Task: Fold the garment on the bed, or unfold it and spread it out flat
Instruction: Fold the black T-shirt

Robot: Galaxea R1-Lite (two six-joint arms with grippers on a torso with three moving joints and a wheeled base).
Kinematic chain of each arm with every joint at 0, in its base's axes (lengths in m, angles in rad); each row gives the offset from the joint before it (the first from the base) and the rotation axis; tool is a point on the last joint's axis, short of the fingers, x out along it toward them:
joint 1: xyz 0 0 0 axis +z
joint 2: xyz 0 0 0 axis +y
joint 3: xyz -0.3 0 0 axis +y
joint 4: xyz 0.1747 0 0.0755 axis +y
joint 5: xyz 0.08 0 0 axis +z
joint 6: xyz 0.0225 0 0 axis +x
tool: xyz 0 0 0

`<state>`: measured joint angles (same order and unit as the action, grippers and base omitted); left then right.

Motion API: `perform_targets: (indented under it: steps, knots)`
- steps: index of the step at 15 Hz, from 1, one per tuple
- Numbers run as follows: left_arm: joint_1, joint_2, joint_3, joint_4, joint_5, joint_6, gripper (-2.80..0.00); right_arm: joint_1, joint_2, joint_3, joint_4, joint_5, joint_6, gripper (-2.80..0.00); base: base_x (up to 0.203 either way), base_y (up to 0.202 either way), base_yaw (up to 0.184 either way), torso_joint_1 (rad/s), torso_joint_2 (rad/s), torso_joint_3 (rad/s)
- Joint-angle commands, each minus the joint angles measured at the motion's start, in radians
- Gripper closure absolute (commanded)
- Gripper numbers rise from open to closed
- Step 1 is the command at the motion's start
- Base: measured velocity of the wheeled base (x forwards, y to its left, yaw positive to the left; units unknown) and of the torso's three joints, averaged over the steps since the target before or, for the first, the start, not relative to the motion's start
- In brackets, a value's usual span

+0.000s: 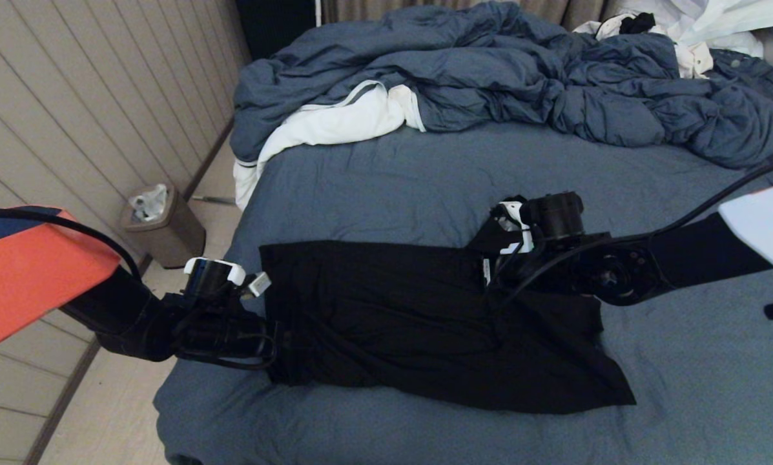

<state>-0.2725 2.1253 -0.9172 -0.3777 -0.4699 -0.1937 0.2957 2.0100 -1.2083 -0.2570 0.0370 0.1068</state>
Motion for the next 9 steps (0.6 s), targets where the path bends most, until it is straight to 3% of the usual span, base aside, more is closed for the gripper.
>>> perform_targets:
  steps: [1, 9]
  knots:
    - [-0.026, 0.007, 0.003, -0.001, 0.000, -0.010, 0.00, 0.002, 0.004, 0.004, -0.002, 0.001, -0.001, 0.00, 0.000, 0.000, 0.000, 0.000, 0.00, 0.000]
    - [-0.040, -0.011, 0.026, -0.010, 0.000, -0.012, 0.00, -0.009, 0.001, -0.011, -0.002, 0.001, -0.004, 0.00, 0.000, 0.000, 0.000, 0.000, 0.00, 0.000]
